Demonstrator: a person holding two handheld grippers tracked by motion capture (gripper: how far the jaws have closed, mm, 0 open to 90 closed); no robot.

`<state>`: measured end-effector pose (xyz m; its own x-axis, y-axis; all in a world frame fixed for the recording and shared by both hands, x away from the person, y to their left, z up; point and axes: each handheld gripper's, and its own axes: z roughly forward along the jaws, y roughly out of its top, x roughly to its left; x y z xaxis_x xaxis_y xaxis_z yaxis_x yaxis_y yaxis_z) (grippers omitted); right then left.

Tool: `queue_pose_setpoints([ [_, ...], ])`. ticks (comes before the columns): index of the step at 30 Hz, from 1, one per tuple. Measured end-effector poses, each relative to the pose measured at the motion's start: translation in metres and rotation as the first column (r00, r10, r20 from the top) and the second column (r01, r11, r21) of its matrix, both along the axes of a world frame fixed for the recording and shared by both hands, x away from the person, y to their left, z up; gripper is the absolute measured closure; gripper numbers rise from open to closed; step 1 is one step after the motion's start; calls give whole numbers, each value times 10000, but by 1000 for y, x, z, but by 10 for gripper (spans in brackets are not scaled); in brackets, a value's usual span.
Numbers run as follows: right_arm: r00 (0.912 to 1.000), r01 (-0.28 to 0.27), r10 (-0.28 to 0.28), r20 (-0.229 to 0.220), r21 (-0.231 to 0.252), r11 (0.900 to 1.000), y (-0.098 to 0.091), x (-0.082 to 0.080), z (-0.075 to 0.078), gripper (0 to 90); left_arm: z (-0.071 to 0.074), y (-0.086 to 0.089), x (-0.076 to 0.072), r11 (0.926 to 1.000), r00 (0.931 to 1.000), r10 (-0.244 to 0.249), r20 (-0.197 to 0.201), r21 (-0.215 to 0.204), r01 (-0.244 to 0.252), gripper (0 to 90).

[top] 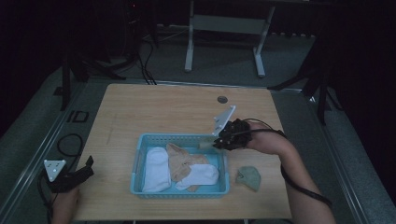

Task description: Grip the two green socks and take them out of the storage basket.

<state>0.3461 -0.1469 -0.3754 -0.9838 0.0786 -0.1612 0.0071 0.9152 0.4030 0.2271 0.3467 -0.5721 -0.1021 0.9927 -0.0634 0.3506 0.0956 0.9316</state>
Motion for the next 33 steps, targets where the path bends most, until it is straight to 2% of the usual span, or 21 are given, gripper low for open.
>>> queue_pose_setpoints([
  [8,9963,853,-854,84,69,9963,-44,0,6,854,0,0,0,10000,10000,15,-22,-6,-15,7],
  [16,9850,1723,-1723,-75,-4,9850,-82,7,-7,854,0,0,1,10000,10000,21,-28,-4,-21,7],
  [21,9766,2132,-2135,-254,-122,9769,-95,13,-23,854,0,0,0,10000,10000,21,-36,13,-21,7],
  [29,9623,2624,-2642,-645,-358,9643,-107,24,-59,853,0,0,0,10000,10000,7,-29,-2,-7,7],
  [33,9582,2759,-2793,-620,-582,9594,-111,28,-78,853,0,0,0,10000,10000,9,-44,3,-9,7],
])
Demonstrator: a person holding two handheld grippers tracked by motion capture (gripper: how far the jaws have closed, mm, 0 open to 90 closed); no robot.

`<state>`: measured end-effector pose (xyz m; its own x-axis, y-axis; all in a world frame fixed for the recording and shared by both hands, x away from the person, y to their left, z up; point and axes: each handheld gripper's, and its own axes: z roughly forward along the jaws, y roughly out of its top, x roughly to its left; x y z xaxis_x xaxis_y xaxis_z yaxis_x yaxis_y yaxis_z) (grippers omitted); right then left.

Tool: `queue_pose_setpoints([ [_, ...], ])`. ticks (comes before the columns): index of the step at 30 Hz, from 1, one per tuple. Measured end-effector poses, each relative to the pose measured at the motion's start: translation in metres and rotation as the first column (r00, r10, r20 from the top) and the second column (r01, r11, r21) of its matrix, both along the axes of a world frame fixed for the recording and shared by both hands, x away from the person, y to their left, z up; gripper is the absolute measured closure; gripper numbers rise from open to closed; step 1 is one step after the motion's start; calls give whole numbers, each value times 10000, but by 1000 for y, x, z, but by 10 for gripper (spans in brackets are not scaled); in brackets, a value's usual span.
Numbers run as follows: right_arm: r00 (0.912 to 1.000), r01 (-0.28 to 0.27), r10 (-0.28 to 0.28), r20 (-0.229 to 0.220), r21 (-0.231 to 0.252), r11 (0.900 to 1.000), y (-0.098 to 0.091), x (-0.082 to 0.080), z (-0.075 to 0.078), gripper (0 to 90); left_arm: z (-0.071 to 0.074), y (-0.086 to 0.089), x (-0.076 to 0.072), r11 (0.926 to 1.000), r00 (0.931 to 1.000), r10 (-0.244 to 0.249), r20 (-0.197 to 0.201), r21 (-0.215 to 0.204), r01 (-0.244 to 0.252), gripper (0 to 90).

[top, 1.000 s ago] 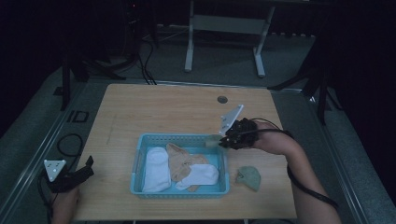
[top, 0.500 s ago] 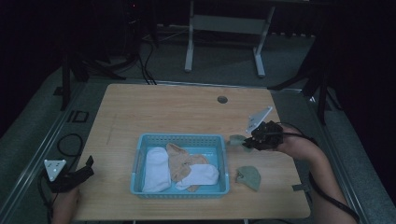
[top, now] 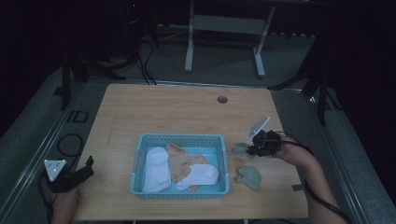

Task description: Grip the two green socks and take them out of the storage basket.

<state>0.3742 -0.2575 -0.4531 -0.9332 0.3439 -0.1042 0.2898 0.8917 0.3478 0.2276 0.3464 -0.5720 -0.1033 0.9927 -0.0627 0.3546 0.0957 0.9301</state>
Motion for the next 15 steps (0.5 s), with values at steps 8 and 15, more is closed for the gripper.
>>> queue_pose_setpoints([
  [8,9989,325,-327,-336,-48,9995,-6,7,-32,853,0,0,0,10000,10000,13,-5,2,-13,7],
  [15,9971,345,-348,-672,-64,9994,1,8,-49,797,0,0,0,10000,10000,14,-5,4,-14,7],
])
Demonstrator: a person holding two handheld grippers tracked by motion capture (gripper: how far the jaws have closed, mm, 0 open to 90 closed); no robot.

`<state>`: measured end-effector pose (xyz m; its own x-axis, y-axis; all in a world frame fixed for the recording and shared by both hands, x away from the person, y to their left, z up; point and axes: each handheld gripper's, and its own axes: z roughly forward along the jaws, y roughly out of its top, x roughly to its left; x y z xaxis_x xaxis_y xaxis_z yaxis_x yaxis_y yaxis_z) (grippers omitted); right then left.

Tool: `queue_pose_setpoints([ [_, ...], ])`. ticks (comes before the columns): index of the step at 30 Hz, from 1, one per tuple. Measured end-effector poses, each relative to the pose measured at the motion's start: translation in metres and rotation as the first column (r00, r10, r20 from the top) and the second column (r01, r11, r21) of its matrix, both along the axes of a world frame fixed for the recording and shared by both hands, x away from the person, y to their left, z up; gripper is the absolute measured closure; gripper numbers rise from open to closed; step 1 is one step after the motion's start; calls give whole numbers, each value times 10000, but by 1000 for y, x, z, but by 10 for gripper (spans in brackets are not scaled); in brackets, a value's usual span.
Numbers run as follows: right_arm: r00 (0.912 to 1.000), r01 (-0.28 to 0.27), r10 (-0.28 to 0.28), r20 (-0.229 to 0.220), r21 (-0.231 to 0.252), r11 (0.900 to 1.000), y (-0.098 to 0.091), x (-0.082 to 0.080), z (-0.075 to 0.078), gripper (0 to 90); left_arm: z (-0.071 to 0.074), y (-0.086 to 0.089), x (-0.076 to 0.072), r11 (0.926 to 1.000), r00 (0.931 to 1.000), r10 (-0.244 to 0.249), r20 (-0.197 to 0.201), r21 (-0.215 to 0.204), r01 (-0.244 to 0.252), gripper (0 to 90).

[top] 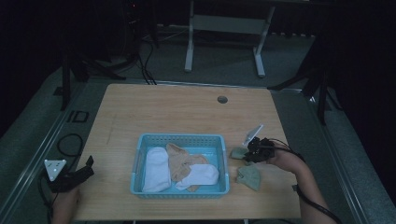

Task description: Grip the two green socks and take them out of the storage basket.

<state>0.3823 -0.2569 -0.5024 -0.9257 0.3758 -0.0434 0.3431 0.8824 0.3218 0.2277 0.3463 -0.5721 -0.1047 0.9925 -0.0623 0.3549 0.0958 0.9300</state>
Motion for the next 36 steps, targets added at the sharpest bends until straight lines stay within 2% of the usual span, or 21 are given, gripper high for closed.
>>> queue_pose_setpoints([
  [4,9999,75,-78,112,253,9997,0,-2,5,722,0,0,0,10000,10000,-1,1,0,1,7],
  [7,9991,228,-249,330,626,9978,-5,-4,14,702,0,0,0,10000,10000,-5,-1,1,5,7],
  [10,9976,420,-461,516,780,9961,-11,-6,17,686,0,0,0,10000,10000,-10,2,9,10,7],
  [17,9923,1009,-1083,594,1164,9881,-32,-10,14,668,0,0,0,10000,10000,7,0,6,-7,7],
  [22,9862,1468,-1558,554,1403,9792,-46,-12,12,592,0,0,0,10000,10000,19,-8,-3,-19,7],
  [28,9725,2099,-2233,663,1665,9635,-63,-15,7,491,0,0,0,10000,10000,25,-6,-2,-25,7],
  [36,9406,3063,-3300,793,2207,9260,-85,-21,-3,329,0,0,0,10000,10000,20,-19,-3,-20,7],
])
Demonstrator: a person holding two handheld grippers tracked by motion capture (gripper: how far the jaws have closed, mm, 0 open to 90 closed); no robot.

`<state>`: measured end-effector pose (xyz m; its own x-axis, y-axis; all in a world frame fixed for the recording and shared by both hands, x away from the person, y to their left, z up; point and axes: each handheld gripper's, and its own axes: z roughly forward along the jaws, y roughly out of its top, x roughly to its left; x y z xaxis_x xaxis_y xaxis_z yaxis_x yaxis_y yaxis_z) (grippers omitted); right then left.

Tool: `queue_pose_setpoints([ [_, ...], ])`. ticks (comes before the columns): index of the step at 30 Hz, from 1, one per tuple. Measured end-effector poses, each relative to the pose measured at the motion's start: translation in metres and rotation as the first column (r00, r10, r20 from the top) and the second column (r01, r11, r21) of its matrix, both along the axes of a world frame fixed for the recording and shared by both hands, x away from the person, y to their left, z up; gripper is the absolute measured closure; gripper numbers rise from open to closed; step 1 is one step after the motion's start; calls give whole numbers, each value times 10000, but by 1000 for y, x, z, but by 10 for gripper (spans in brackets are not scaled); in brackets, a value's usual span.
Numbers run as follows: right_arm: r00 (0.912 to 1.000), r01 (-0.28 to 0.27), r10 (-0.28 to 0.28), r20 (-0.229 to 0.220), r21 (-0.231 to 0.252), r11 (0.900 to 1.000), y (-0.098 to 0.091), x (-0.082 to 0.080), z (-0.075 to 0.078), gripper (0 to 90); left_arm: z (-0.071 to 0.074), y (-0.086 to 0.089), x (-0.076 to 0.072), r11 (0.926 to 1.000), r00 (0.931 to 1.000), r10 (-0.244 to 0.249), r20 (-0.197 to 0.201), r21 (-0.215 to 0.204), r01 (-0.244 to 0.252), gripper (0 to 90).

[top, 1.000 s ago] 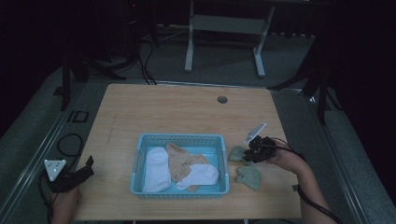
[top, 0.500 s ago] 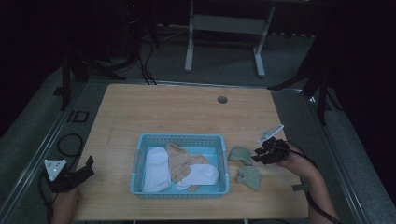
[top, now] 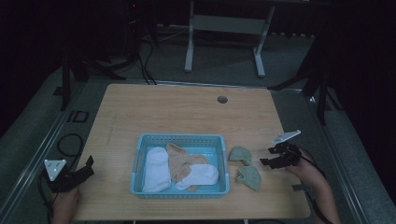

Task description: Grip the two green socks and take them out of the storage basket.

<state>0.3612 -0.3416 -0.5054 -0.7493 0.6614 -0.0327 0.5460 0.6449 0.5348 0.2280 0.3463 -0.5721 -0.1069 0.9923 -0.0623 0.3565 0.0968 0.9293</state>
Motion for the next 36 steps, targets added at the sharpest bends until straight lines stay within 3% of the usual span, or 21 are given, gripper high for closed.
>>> queue_pose_setpoints([
  [7,9949,905,-923,403,436,9949,-13,-10,-11,259,0,0,0,10000,10000,10,12,-30,-10,7],
  [10,9864,1461,-1519,633,878,9854,-20,-13,-15,253,0,0,0,10000,10000,11,13,-39,-10,7],
  [16,9643,2348,-2479,935,1316,9631,-30,-20,-25,133,0,0,0,10000,10000,11,8,-45,-11,7],
  [19,9603,2555,-2698,710,1644,9527,-36,-24,-30,100,0,0,0,10000,10000,10,15,-58,-10,7],
  [22,9555,2773,-2898,549,1675,9461,-38,-28,-37,99,0,0,0,10000,10000,4,4,-49,-4,7],
  [25,9459,3051,-3199,535,1881,9336,-41,-32,-42,100,0,0,0,10000,10000,5,13,-59,-4,7],
  [28,9286,3318,-3590,934,2237,9164,-44,-37,-46,100,0,0,0,10000,10000,0,4,-49,0,7],
  [33,8832,3937,-4419,1571,2636,8806,-47,-45,-48,100,0,0,0,10000,10000,1,17,-42,-1,7],
  [36,8305,4512,-5235,1905,3212,8326,-51,-49,-48,100,0,0,0,10000,10000,-12,9,-36,12,7],
])
